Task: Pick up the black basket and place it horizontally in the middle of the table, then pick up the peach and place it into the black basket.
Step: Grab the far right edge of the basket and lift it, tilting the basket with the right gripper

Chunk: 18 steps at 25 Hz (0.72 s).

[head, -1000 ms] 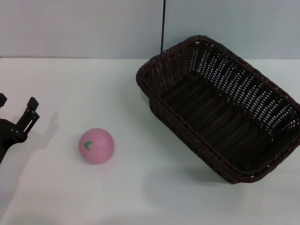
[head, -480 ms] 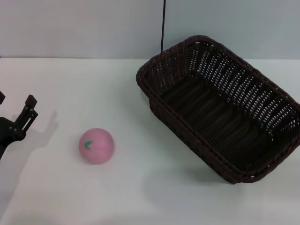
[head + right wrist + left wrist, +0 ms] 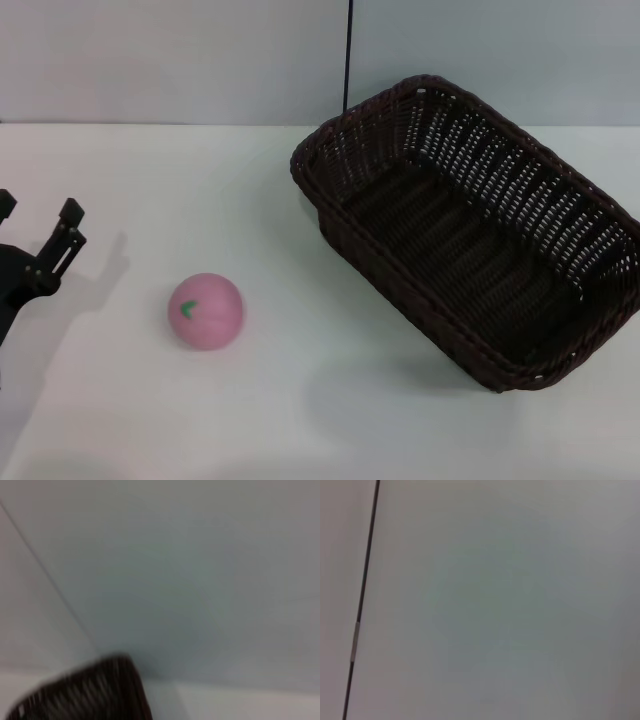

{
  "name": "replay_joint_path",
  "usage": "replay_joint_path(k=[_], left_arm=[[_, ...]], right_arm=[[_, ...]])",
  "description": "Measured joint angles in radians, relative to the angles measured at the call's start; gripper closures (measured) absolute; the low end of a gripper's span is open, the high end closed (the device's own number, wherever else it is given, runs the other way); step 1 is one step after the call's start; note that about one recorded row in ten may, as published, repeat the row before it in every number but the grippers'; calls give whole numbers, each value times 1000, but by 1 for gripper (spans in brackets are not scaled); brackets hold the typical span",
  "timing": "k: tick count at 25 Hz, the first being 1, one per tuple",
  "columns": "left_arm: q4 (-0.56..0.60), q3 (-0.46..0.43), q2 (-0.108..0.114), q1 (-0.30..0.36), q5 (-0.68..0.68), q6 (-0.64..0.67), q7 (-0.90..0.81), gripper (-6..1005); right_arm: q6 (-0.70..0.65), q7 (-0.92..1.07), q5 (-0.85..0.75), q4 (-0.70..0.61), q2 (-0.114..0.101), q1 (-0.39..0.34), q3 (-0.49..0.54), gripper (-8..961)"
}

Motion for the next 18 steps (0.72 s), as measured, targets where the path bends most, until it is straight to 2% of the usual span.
replay_joint_path(k=[4, 7, 10, 15, 18], left_arm=[[-8, 7, -1, 1, 2, 1, 0, 170], [-21, 9, -2, 10, 3, 3, 0, 171], [-30, 9, -2, 23, 4, 3, 0, 171], [-33, 8, -4, 50, 4, 9, 0, 172], [-33, 7, -4, 60, 4, 18, 0, 172]], right_arm=[[-54, 97, -218, 11, -46, 130, -114, 363], [-65, 111, -276, 81, -62, 199, -178, 361], [-42, 119, -280, 143, -65, 244, -238, 361], [74, 150, -284, 250, -62, 281, -358, 362], [174, 145, -284, 298, -48, 286, -422, 362]])
